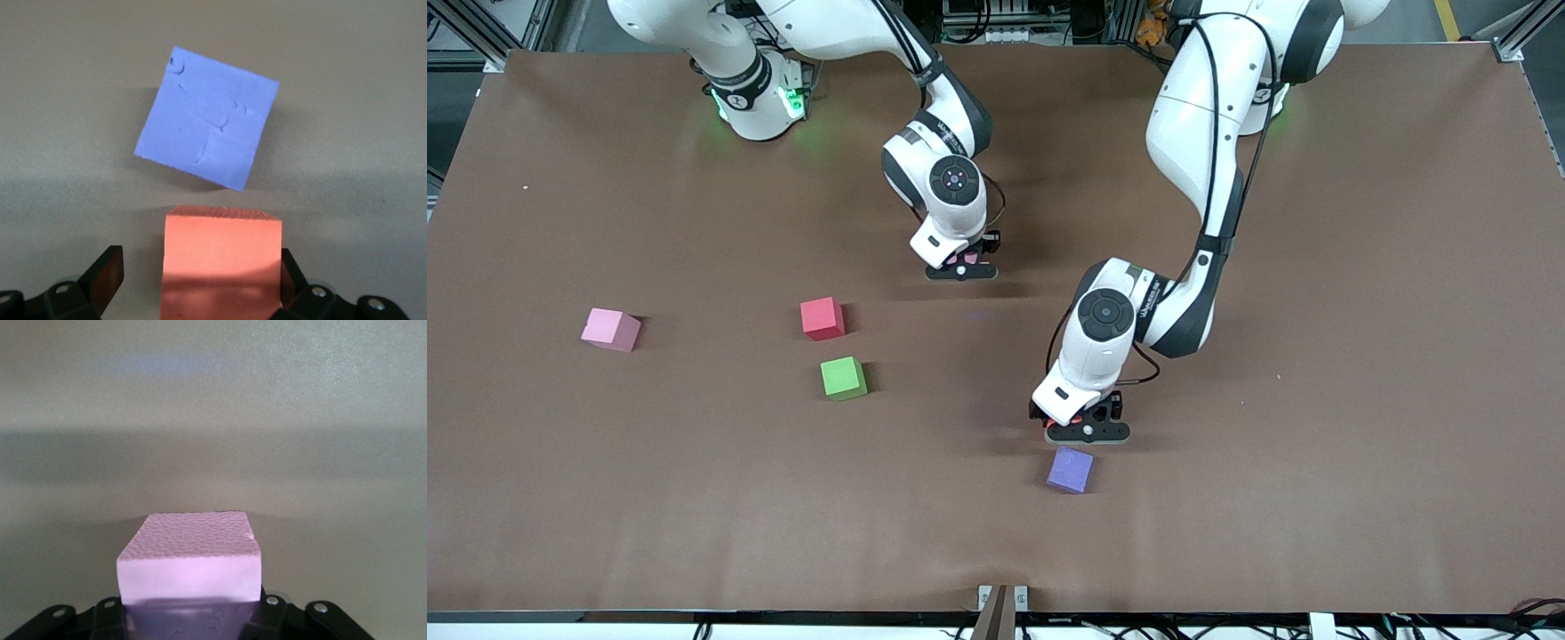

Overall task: Arrange blocks into number 1
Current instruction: 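Place the pink block below the cyan block with the right gripper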

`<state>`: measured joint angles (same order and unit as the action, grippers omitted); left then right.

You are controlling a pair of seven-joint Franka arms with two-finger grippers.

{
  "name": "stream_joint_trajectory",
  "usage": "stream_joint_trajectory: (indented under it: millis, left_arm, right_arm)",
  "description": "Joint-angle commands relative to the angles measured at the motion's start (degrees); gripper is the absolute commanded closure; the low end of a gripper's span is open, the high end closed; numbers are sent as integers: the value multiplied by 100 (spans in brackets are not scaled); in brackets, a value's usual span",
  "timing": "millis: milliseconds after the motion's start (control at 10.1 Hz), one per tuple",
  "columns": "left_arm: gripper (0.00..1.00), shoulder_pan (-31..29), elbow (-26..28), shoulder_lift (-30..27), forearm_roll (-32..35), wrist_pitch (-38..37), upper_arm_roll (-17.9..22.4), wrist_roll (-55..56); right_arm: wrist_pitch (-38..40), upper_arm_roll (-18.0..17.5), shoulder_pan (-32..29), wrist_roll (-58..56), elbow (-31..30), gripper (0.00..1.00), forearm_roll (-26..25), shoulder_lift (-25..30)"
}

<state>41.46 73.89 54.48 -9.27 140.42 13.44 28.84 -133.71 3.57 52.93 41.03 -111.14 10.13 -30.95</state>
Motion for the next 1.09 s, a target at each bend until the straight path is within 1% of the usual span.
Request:
stream_joint_trajectory:
  millis: [0,99,396,495,594,693,891,990]
  left_arm:
    - [0,-59,-331,185,-145,-129,-43,16]
    - [0,-59,-384,238,-145,-129,-43,16]
    - [0,-76,-393,239,-145,-129,-26,8]
    - [31,-102,-385,239,-145,-164,-26,8]
    - [88,-103,-385,221,-136,-329,-17,8]
    - [100,-103,-385,204,-136,-435,0,8]
    - [100,-103,-385,177,-136,-480,27,8]
    - [100,-103,-385,142,-136,-585,18,8]
  right_arm:
    - [-68,30,95,81,-232,27,121,133]
    - [-33,30,95,37,-232,0,112,133]
    - [169,48,34,-94,-206,0,103,299]
    - [318,91,-2,-260,-180,0,103,465]
    - [598,83,-281,-523,-127,0,103,693]
    - [879,83,-536,-813,-75,0,103,922]
    - [1441,83,-1098,-1227,197,0,103,1195]
    - [1670,91,-1397,-1359,390,0,68,1240]
